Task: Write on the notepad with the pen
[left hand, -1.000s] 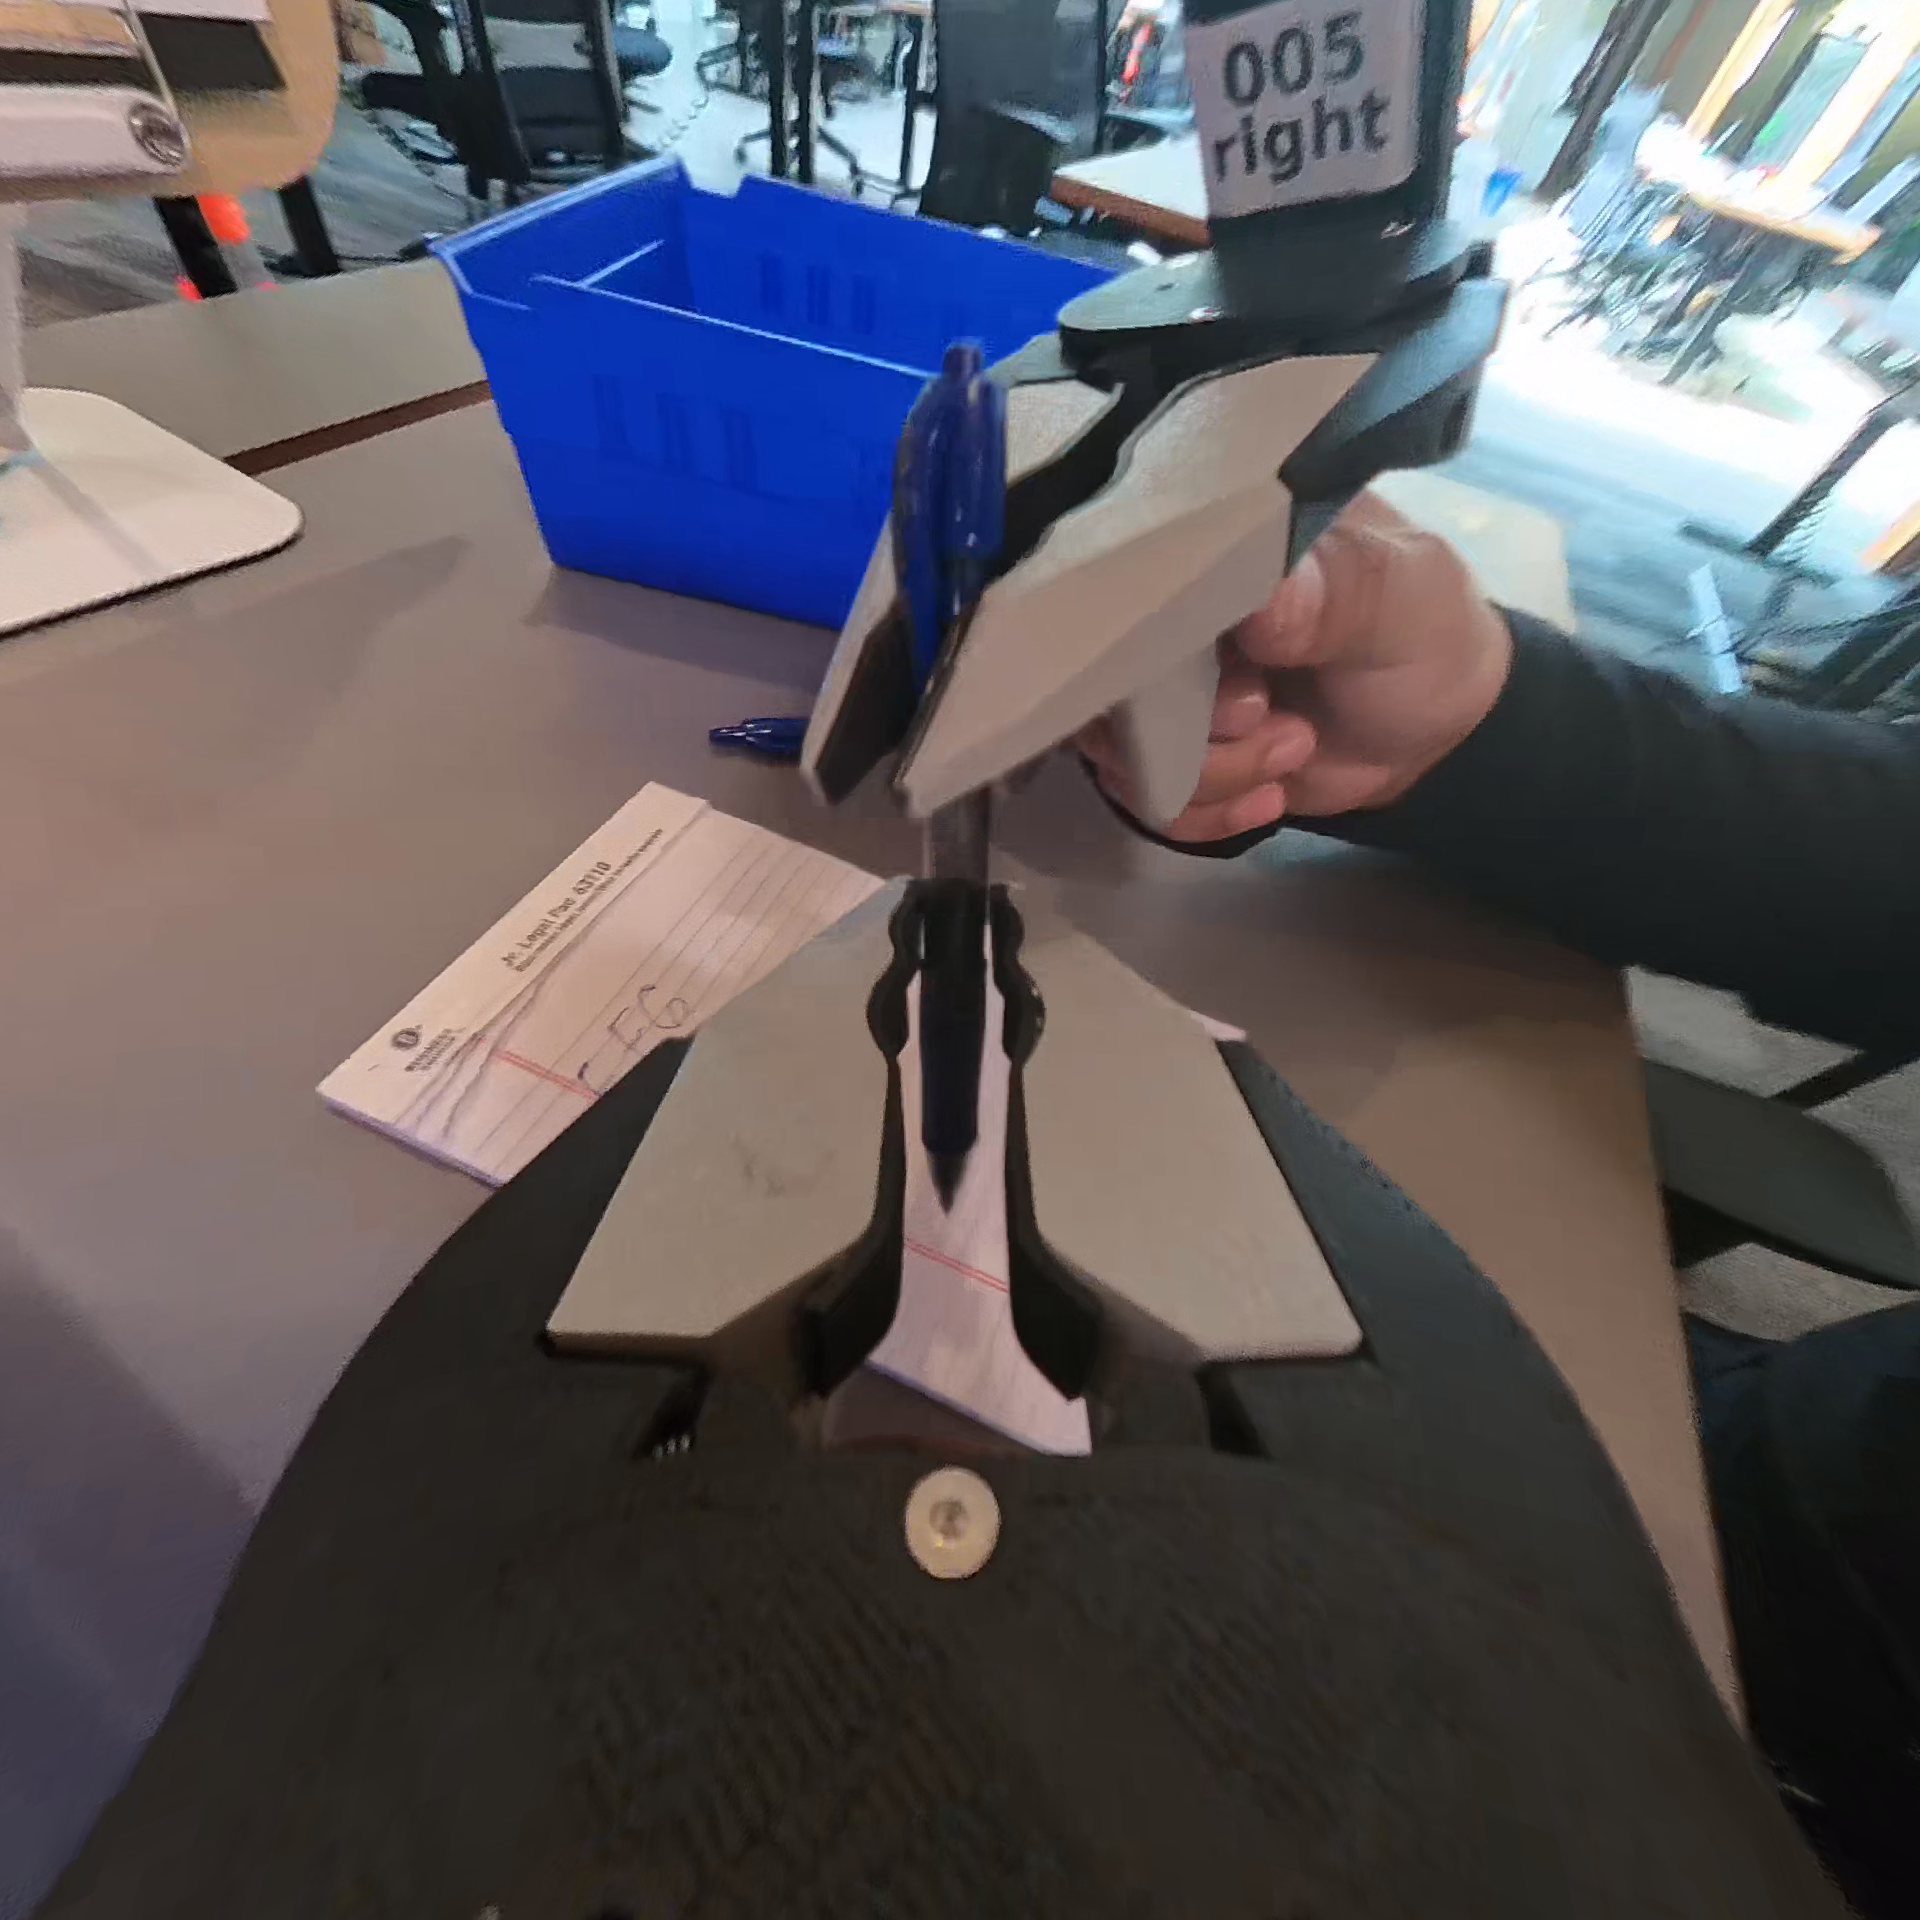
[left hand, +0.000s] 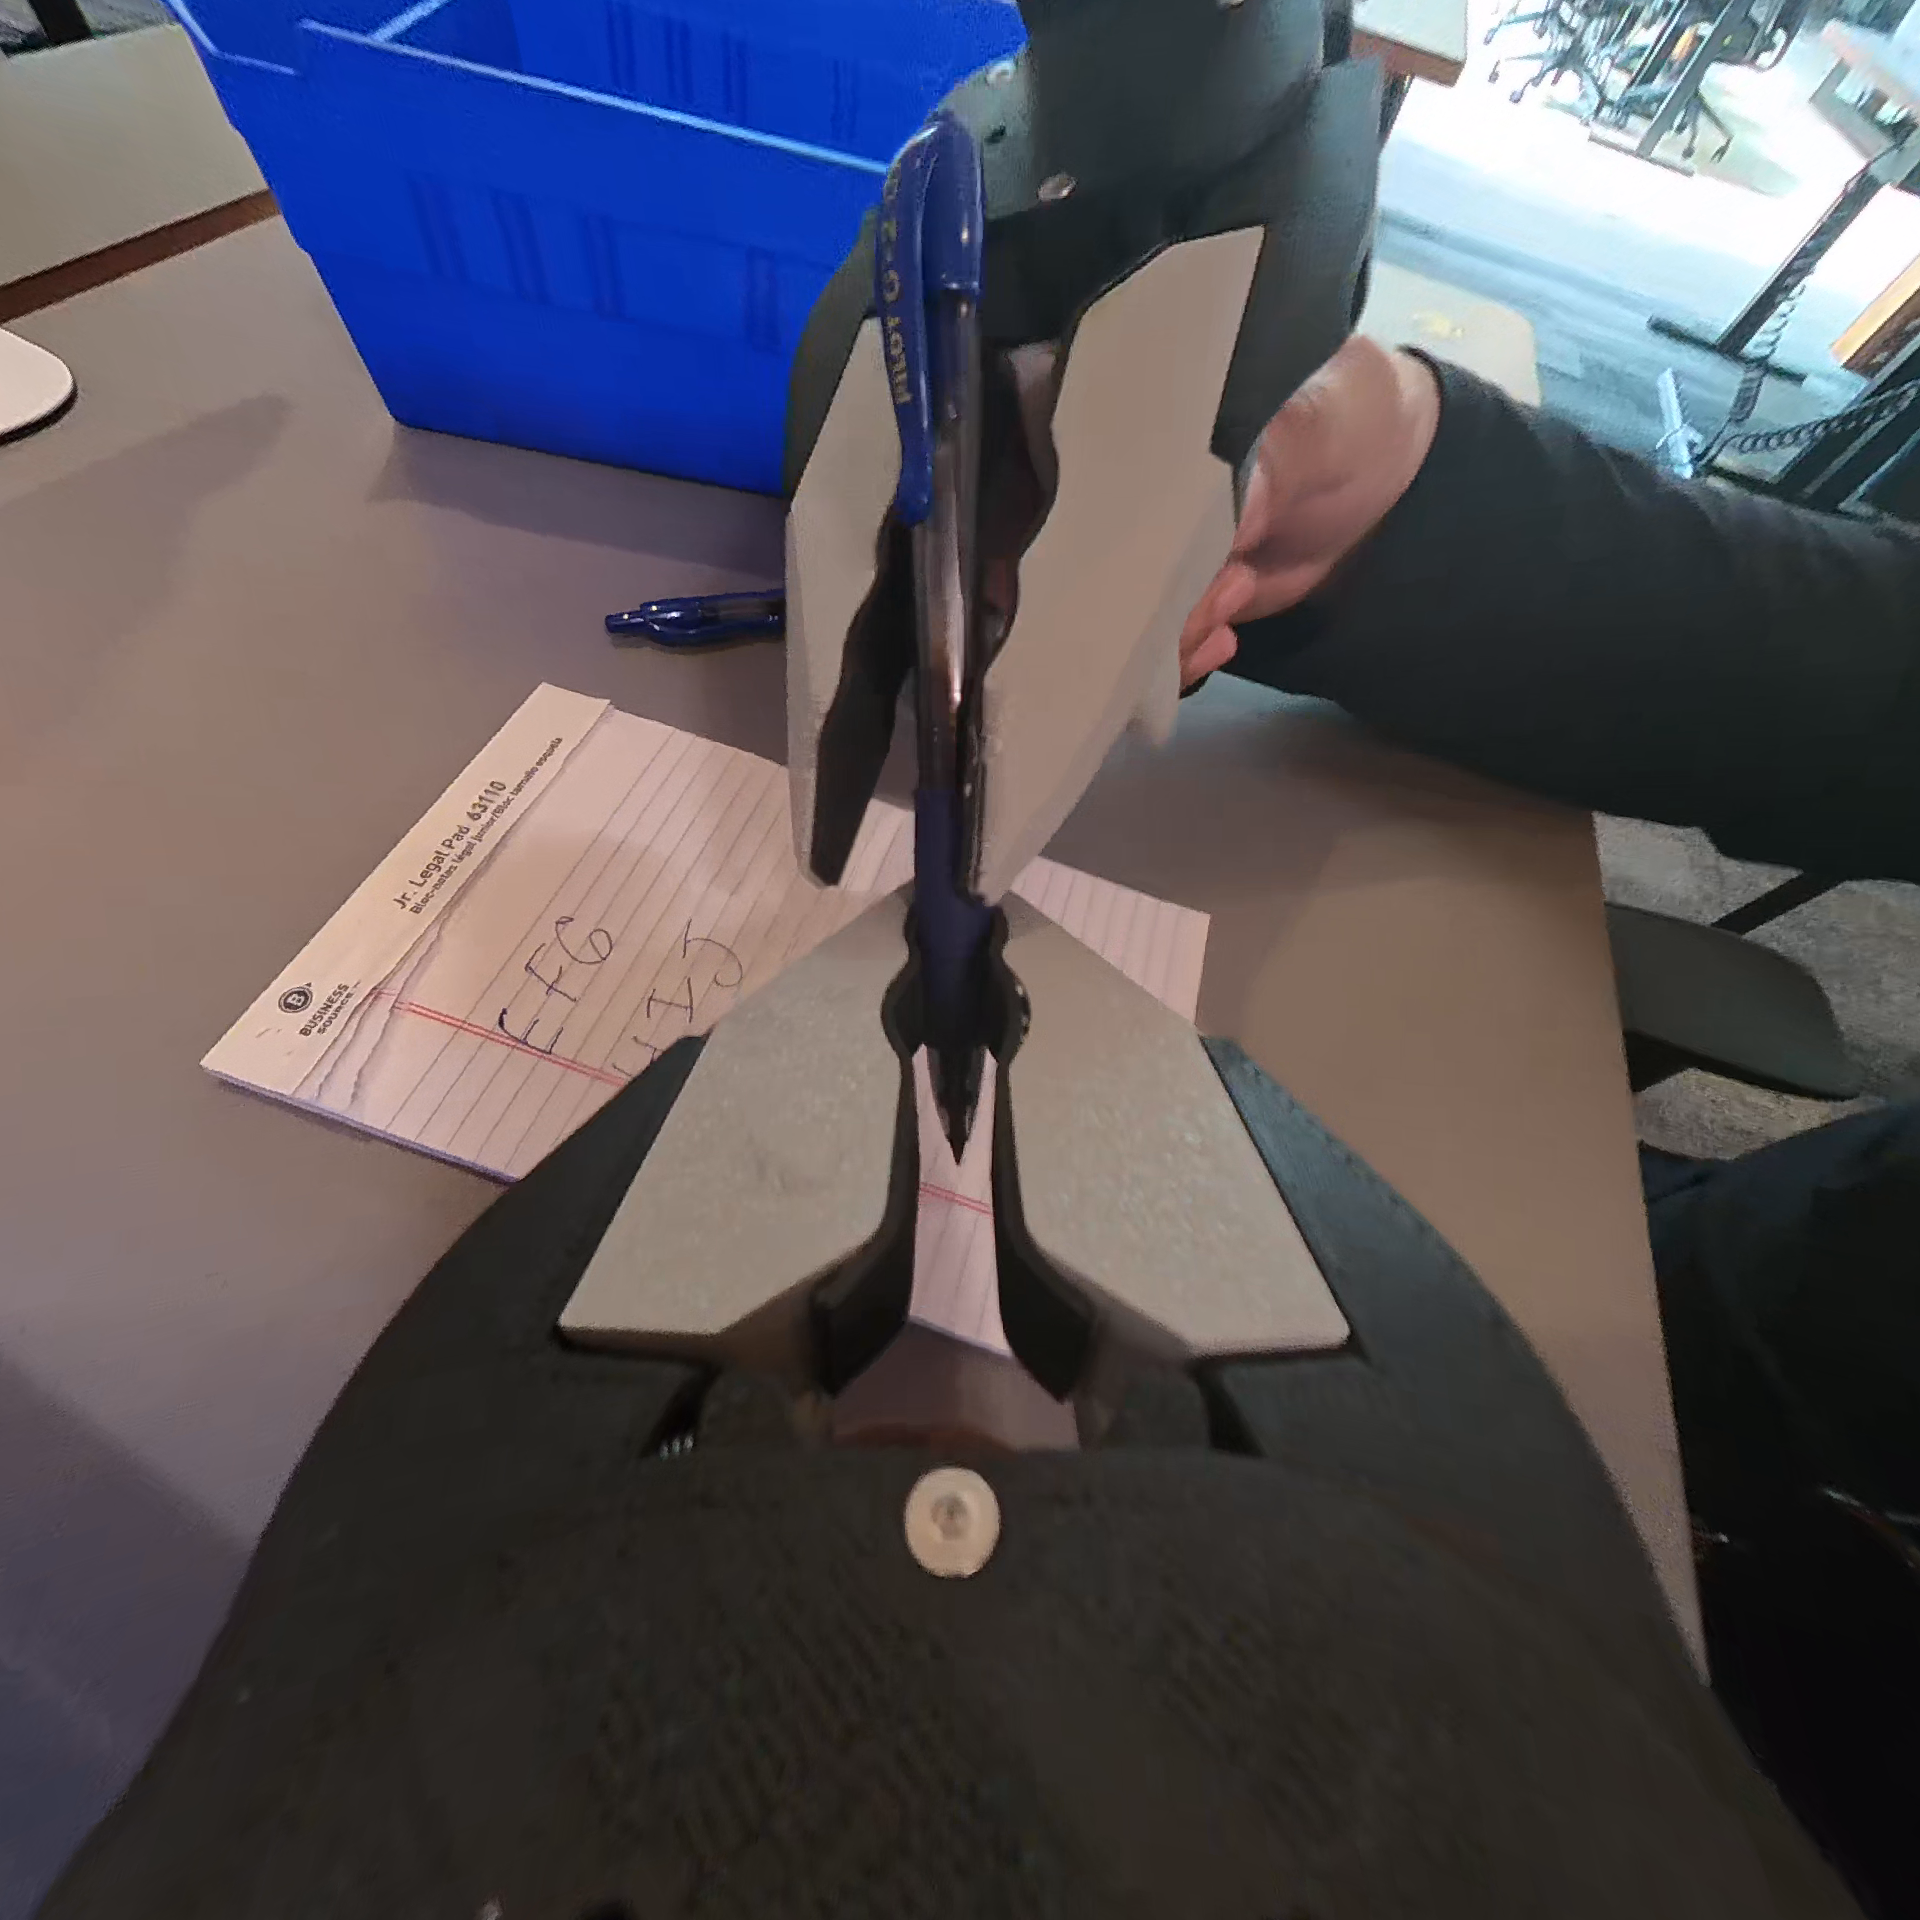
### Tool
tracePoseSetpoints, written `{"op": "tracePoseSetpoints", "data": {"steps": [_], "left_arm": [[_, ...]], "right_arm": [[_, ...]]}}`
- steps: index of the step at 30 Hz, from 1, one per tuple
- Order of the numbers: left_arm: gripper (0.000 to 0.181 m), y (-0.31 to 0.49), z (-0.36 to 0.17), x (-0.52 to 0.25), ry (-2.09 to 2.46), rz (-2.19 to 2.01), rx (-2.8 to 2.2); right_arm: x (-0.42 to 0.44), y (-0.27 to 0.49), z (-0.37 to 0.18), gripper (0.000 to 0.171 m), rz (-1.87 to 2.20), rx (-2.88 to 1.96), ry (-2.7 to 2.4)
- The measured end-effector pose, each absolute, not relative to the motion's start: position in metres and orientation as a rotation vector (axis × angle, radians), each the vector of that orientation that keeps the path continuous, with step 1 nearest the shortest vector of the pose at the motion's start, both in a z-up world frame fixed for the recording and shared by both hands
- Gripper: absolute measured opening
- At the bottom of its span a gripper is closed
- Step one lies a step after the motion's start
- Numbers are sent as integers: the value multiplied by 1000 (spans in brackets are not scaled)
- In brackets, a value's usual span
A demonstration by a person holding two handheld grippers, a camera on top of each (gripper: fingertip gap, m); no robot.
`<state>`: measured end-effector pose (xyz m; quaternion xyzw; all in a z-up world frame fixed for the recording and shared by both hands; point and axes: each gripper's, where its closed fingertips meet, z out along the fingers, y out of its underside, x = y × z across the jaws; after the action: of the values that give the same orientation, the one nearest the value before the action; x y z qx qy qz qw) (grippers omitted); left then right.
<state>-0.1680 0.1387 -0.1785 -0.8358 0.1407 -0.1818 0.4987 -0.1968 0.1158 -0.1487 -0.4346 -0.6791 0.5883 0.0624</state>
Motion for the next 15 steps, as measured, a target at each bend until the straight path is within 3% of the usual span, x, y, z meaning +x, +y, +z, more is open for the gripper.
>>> {"op": "tracePoseSetpoints", "data": {"steps": [1,3,15], "left_arm": [[4,138,-181,-169,347,-426,-2033],[4,139,-183,-171,352,-397,-2049],[4,133,-199,-177,428,-301,-2139]], "right_arm": [[-196,116,-150,18,1773,-1318,-2063],[-194,114,-151,8,1779,-1303,-2083],[-195,109,-166,9,1782,-1391,-2133]]}}
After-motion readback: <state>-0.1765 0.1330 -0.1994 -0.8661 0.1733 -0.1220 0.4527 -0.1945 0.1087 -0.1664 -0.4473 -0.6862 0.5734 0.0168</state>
